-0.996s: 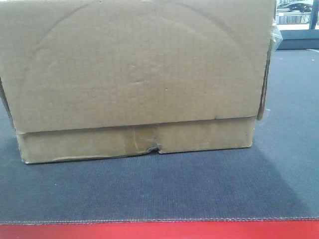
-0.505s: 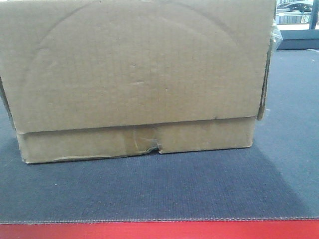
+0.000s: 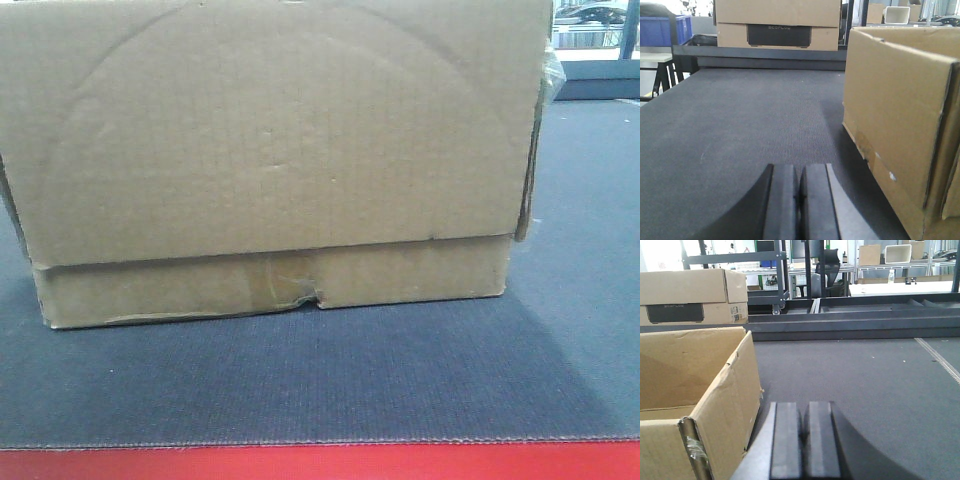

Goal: Grab carton from right shelf to conveyor

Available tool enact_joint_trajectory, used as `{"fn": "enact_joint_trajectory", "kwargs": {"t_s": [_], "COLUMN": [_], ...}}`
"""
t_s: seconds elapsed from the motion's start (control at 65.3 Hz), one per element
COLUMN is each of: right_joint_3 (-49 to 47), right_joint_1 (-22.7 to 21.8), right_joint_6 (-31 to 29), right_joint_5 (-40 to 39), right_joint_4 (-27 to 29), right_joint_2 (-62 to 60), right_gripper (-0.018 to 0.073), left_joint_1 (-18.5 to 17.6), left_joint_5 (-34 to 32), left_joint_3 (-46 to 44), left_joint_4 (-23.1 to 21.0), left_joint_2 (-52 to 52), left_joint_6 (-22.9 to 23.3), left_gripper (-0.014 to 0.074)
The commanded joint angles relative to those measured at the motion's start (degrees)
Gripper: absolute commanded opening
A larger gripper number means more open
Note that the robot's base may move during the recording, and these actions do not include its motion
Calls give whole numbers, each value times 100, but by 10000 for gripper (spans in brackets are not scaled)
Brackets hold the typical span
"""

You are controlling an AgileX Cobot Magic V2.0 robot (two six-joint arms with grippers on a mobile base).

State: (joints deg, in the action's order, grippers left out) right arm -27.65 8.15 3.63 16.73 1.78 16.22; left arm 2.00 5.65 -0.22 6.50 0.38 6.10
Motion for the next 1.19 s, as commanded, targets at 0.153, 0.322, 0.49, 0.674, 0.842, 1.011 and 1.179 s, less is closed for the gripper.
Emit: {"fn": "enact_joint_trajectory", "kwargs": {"t_s": [0.153,0.322,0.49,0.674,0.842,1.011,1.179], "right_joint_3": [-5,-5,-5,-5,-5,155,911], "right_joint_1": [-39,-39,-39,-39,-49,-354,-841], "right_joint_6": [-31,-31,-31,-31,-31,-832,-877], "right_joint_5": [-134,-134,-134,-134,-252,-355,-778], "right_joint_4": [-52,-52,-52,-52,-80,264,428], "right_joint_2": [-26,-26,-26,-26,-23,-47,-400], "right_gripper": [-60,-60,-60,-60,-60,-60,-60], "left_joint_1": [7,7,7,7,7,7,7], "left_joint_5": [-421,-453,-453,-453,-453,-453,-453], "left_joint_3": [22,22,22,22,22,22,22], "left_joint_4": [-38,-38,-38,-38,-38,-38,-38], "left_joint_2": [-38,-38,-38,-38,-38,-38,-38], "left_joint_6": [-8,-8,-8,-8,-8,-8,-8], "left_gripper": [-6,-6,-6,-6,-6,-6,-6]}}
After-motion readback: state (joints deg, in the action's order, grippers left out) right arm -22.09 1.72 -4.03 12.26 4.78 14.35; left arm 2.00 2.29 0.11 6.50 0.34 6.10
